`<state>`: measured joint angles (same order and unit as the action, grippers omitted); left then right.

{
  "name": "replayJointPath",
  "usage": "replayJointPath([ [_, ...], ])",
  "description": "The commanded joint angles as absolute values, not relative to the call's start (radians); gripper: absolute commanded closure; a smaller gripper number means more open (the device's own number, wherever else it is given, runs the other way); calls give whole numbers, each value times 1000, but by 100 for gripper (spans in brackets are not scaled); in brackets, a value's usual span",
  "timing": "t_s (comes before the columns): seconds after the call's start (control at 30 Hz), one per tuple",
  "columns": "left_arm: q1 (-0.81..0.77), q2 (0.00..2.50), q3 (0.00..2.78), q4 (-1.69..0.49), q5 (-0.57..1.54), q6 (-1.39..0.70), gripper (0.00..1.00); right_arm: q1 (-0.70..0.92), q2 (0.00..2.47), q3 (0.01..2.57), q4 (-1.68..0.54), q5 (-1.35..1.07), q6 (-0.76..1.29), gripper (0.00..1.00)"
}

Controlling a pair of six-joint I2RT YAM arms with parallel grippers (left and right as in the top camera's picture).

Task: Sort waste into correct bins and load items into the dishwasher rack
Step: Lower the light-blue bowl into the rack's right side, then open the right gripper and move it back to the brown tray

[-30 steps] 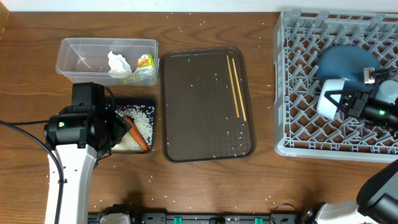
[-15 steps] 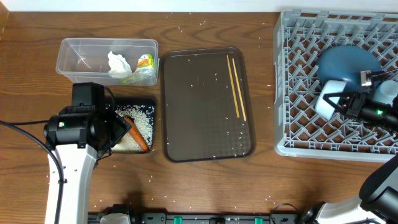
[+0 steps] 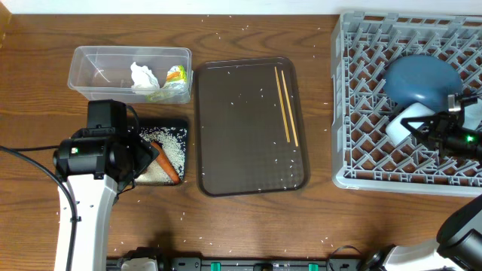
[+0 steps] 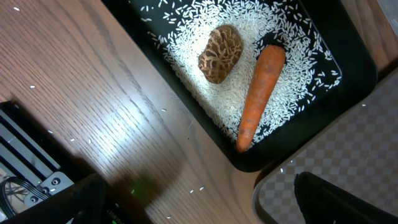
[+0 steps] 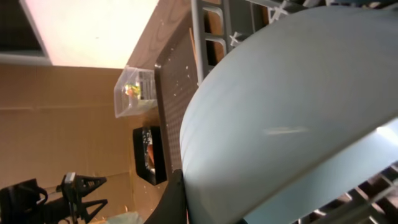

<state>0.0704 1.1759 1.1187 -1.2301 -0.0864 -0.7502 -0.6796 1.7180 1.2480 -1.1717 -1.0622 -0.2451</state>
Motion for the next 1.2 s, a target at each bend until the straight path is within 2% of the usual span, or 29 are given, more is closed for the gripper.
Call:
replayJointPath([
  [0.0, 74, 1177, 1118, -1234, -106, -733, 2, -701, 1673, 1248, -1182, -836, -99, 97],
  [0.13, 74, 1177, 1118, -1234, -106, -733, 2, -700, 1569, 1250, -1182, -618, 46, 93],
  [0.2, 74, 1177, 1118, -1234, -106, -733, 2, -700, 1515, 1250, -1182, -550, 84, 86],
  [0.23, 74, 1177, 1118, -1234, -106, -733, 2, -700, 1482, 1250, -1182, -523, 103, 75],
  [0.27, 74, 1177, 1118, -1234, -105, -733, 2, -700, 1442, 1250, -1182, -513, 115, 47],
  [0.3, 74, 1177, 1118, -1234, -106, -733, 2, -700, 1413, 1250, -1182, -513, 120, 1],
  [0.63, 74, 1177, 1118, -1234, -106, -733, 2, -686, 1203, 1250, -1211, -513, 145, 1],
  [0.8, 74, 1177, 1118, -1234, -106, -733, 2, -620, 1153, 1250, -1233, -533, 144, 1],
  [0.97, 74, 1177, 1118, -1234, -105, -733, 2, -458, 1131, 1250, -1226, -589, 149, 1],
  [1.17, 74, 1177, 1118, -1234, -106, -733, 2, -204, 1132, 1250, -1158, -536, 221, 1],
])
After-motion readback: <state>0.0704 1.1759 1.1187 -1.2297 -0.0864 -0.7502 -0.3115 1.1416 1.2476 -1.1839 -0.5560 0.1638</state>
